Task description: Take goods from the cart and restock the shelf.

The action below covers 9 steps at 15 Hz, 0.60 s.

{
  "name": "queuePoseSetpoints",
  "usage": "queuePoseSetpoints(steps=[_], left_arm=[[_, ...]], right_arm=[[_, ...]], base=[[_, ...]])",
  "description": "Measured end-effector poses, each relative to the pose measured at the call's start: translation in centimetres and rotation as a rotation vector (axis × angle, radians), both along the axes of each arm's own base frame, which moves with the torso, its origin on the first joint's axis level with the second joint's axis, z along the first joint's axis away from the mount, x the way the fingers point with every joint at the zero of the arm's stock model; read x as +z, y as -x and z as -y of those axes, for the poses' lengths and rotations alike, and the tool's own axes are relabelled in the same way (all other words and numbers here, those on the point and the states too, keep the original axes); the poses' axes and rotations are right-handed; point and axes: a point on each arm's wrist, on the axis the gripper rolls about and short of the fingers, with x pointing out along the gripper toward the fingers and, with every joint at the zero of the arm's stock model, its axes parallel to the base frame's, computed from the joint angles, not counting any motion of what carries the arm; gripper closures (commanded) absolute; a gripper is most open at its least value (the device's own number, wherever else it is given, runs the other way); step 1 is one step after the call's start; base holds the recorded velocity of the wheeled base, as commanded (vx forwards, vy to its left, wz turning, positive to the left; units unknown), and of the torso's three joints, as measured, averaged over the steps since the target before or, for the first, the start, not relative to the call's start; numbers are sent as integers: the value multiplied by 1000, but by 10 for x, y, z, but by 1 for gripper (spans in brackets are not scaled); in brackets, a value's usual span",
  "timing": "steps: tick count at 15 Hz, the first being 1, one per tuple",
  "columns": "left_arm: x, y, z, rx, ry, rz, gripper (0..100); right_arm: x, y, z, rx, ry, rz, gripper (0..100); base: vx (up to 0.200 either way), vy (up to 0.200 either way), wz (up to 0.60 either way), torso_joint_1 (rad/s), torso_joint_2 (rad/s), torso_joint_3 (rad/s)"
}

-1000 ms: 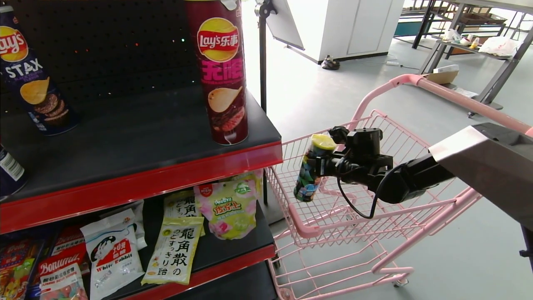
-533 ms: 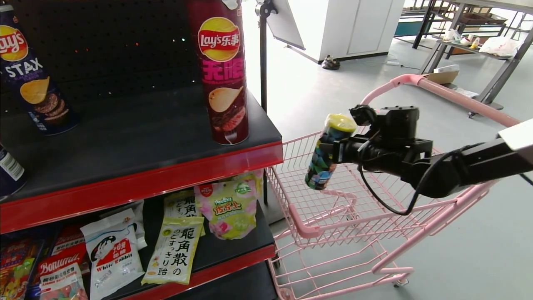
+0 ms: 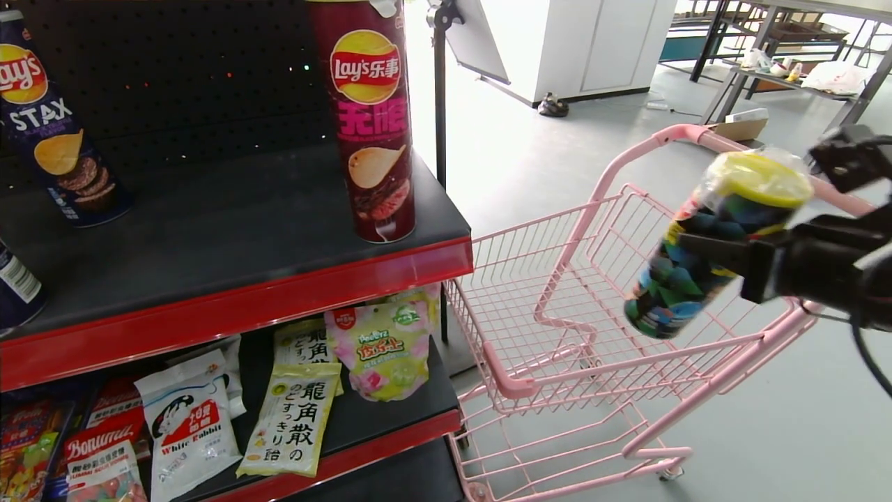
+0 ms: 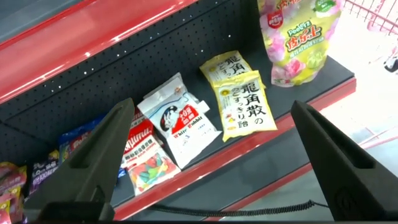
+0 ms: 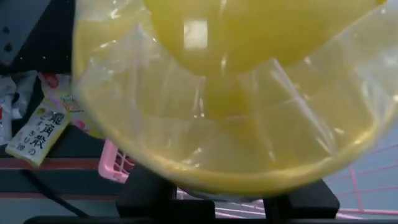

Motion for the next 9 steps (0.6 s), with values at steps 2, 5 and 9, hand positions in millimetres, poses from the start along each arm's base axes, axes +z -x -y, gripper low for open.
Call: queuePoseSetpoints(steps=[2,5,9], left_arm=[[0,0,0,-13,16,4,0],[1,0,1,-38,32,6,0],[3,0,1,-63,35,22,0]], right_arm=[[0,50,18,-28,45,1,100],[-13,113,40,-108,124,-56,100],[-18,148,51,-215,145,26,100]], base=[[0,0,0,0,0,0],[0,0,0,0,0,0],[0,0,0,10,-37,-24]])
